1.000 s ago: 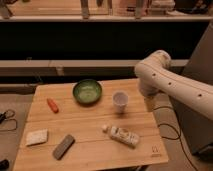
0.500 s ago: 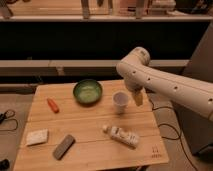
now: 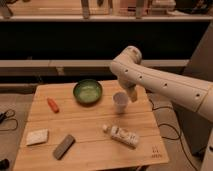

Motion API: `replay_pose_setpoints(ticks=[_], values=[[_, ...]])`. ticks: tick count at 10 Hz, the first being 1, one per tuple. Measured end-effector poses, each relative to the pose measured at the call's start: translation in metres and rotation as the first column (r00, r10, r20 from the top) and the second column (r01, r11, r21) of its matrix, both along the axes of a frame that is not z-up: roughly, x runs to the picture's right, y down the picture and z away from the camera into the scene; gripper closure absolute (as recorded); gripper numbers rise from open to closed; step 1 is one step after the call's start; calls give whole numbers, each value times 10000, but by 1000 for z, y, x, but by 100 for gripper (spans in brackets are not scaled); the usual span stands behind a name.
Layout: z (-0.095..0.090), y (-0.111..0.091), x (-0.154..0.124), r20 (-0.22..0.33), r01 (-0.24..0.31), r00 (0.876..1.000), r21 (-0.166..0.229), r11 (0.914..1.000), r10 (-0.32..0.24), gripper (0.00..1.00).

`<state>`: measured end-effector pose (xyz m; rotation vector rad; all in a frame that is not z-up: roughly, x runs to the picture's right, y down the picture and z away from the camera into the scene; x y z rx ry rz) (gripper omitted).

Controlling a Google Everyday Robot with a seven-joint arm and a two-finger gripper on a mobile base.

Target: Pick up the ceramic bowl

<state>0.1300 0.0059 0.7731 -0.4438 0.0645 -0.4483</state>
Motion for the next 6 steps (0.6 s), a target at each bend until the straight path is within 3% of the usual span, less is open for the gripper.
replay_pose_setpoints(ticks=[6], values=[[27, -11, -33, 924, 1082, 9897, 127, 9940, -1090, 20]])
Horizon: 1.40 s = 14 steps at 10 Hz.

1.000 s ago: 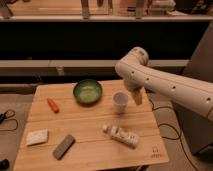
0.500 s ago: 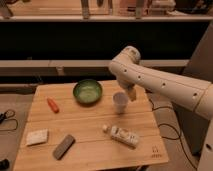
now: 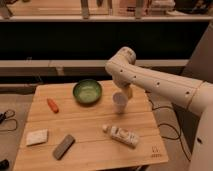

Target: Pick up the ceramic bowl

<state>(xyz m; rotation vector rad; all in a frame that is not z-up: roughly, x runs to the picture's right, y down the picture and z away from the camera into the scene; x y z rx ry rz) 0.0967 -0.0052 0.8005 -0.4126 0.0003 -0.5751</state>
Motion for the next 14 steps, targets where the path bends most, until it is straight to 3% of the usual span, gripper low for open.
replay_pose_setpoints(ticks=[6, 14], values=[[25, -2, -19, 889, 877, 9923, -77, 9961, -867, 20], [61, -3, -36, 2065, 1933, 9612, -320, 9806, -1828, 20]])
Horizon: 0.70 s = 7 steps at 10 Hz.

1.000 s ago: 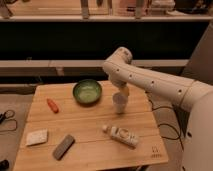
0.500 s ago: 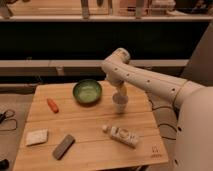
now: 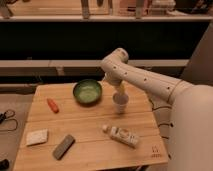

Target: Pick up the ceramic bowl

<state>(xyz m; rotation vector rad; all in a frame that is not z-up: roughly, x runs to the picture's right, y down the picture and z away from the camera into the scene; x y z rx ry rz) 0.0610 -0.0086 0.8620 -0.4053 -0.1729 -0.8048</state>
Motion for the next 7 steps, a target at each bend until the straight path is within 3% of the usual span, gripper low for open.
replay_pose_setpoints(ticks=[7], values=[[33, 14, -13, 835, 671, 9944, -332, 9972, -642, 20]])
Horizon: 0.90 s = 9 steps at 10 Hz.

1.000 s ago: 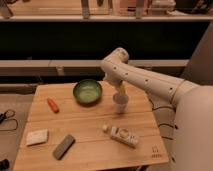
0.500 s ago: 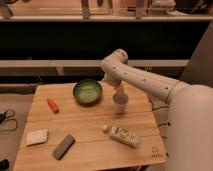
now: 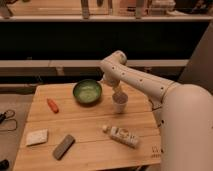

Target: Pick up the ceramic bowl

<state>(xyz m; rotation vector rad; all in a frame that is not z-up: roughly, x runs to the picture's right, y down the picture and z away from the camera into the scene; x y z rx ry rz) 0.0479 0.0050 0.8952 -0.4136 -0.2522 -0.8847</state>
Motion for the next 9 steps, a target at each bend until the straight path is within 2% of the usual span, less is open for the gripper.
replay_pose_setpoints(ticks=[5, 7, 9], values=[[23, 7, -18, 504, 406, 9979, -137, 9991, -399, 20], [34, 15, -19, 528, 444, 9977, -145, 9989, -436, 20], [52, 30, -32, 687, 649, 9956, -177, 9977, -635, 20]])
